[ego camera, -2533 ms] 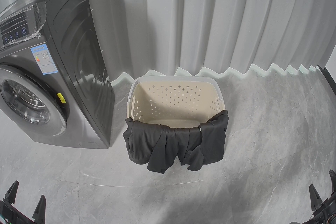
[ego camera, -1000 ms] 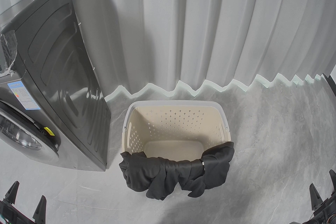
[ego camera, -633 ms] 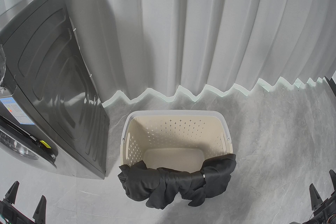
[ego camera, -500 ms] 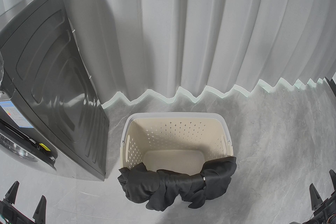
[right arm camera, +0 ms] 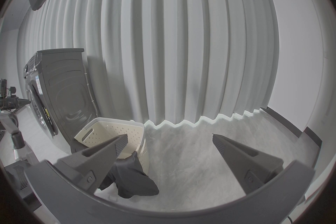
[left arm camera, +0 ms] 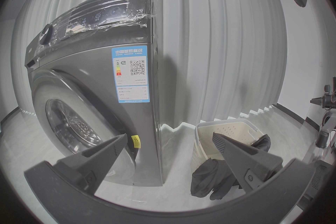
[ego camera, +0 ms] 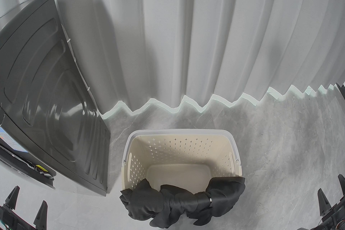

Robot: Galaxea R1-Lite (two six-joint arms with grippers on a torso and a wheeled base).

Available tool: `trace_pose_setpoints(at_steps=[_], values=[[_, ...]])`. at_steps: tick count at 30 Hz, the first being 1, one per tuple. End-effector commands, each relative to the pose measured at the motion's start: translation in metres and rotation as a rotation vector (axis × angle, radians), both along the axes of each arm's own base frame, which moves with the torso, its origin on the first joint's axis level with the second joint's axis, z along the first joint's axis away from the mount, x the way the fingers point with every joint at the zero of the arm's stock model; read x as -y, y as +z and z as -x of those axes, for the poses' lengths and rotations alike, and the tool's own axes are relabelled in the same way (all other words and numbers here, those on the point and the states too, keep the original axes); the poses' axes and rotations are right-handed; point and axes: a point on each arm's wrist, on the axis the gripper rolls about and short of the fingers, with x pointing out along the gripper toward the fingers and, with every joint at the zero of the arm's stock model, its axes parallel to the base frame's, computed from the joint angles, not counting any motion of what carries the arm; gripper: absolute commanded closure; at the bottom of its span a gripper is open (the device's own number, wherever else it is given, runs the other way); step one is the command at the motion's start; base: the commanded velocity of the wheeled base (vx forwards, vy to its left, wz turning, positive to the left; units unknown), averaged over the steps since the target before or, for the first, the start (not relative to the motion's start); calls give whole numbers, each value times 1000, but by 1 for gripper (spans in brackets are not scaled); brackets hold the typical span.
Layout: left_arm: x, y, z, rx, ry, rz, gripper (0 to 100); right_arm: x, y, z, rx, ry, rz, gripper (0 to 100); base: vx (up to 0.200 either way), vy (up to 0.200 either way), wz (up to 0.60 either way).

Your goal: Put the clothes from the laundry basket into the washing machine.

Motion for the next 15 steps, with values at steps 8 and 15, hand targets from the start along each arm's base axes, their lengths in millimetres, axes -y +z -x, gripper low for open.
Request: trace_pose_setpoints(at_steps=[8,15], values=[[0,-5,0,2,0,0,0,0,-5,0,-1,1,0,0,150,0,0],[0,-5,0,2,1,1,0,0,-5,0,-1,1,0,0,0,0,0]])
